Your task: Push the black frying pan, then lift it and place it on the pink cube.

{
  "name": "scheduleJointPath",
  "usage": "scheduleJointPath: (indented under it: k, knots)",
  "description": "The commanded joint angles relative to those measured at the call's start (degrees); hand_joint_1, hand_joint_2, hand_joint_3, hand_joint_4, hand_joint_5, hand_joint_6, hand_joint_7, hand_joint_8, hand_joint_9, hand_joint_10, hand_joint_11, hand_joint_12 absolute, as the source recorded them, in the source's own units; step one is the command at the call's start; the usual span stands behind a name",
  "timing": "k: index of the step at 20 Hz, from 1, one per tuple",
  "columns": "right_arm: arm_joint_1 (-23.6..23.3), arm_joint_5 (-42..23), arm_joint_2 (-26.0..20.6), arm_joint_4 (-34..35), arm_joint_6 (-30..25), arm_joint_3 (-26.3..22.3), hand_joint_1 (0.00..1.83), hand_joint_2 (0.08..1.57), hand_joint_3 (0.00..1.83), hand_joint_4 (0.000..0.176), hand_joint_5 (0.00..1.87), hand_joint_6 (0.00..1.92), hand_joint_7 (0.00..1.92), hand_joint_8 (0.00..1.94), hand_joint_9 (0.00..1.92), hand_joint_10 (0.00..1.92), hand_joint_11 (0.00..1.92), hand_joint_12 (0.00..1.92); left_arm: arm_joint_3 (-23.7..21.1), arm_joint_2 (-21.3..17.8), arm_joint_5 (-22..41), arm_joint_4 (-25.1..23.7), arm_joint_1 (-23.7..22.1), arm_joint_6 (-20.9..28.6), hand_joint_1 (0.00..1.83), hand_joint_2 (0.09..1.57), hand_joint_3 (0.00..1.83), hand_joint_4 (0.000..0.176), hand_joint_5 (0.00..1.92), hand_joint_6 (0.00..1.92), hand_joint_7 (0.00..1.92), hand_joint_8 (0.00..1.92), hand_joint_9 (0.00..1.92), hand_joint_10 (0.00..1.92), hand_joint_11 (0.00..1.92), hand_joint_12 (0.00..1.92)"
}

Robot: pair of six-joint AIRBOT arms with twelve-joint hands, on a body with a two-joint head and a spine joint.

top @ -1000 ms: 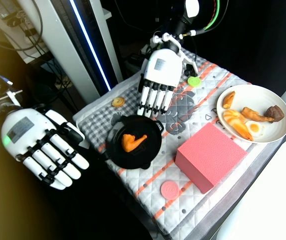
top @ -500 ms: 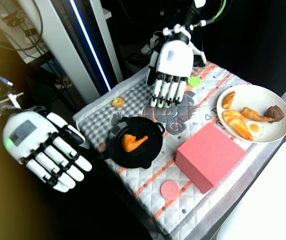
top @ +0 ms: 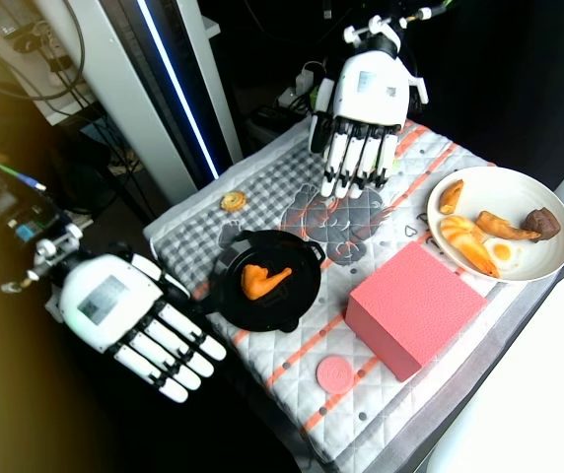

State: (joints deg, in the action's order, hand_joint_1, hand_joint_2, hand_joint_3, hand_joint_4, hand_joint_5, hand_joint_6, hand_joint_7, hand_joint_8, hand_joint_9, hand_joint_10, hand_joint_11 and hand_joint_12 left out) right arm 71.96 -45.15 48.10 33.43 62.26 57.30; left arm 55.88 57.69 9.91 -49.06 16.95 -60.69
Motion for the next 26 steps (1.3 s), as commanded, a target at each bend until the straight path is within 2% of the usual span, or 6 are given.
scheduleJointPath:
  k: [1,5,8,10,18,26]
  knots:
    - [-1.04,-3.79,0.32,-0.23,0.27,0.71,0.81,1.12,0.00,0.000,0.00,0.00,0.00,0.00,0.00,0.00,0.00,0.00,-0.17,-0.44,4.58,0.71,-0.66,0.21,0.55,1.28,0.00,0.000,0.65,0.00,0.72,0.00,0.49,0.56,0.01,1.57]
    - [-6.01,1.92,3.49,0.06,4.62,3.92,0.83,1.16,0.01,0.012,0.05,0.02,0.03,0.01,0.04,0.02,0.05,0.03,-0.20,-1.25,5.07,2.50,-0.23,0.23,0.57,1.27,0.00,0.000,0.66,0.01,0.74,0.01,0.49,0.65,0.05,1.63]
    - [-9.98,5.77,6.31,1.07,9.05,6.41,0.94,1.19,0.01,0.000,0.38,0.32,0.53,0.06,0.30,0.35,0.00,1.12,-0.20,-1.70,5.70,3.94,0.67,0.24,0.55,1.28,0.00,0.000,0.67,0.01,0.78,0.02,0.46,0.81,0.09,1.64]
    - [-12.02,7.22,8.12,1.96,9.80,8.71,1.02,1.33,0.01,0.000,0.55,1.57,0.84,1.75,0.99,1.82,1.08,1.89,-0.20,-2.11,6.15,5.26,1.23,0.24,0.53,1.28,0.00,0.000,0.68,0.01,0.81,0.03,0.45,0.97,0.12,1.69]
    - [-13.18,6.07,9.27,4.17,9.80,10.32,1.53,1.24,0.00,0.000,1.42,1.92,1.56,1.94,1.64,1.92,1.66,1.92,0.08,-2.31,6.35,7.21,2.51,0.25,0.67,1.25,0.00,0.000,0.68,0.01,0.83,0.05,0.46,1.05,0.22,1.74]
    - [-11.63,-5.23,7.69,4.26,9.76,4.99,1.44,1.34,0.02,0.000,1.27,1.92,1.53,1.94,1.63,1.92,1.61,1.92,0.28,-4.09,7.64,11.48,5.06,0.31,0.68,1.25,0.00,0.000,0.66,0.00,0.77,0.06,0.41,1.07,0.16,1.76]
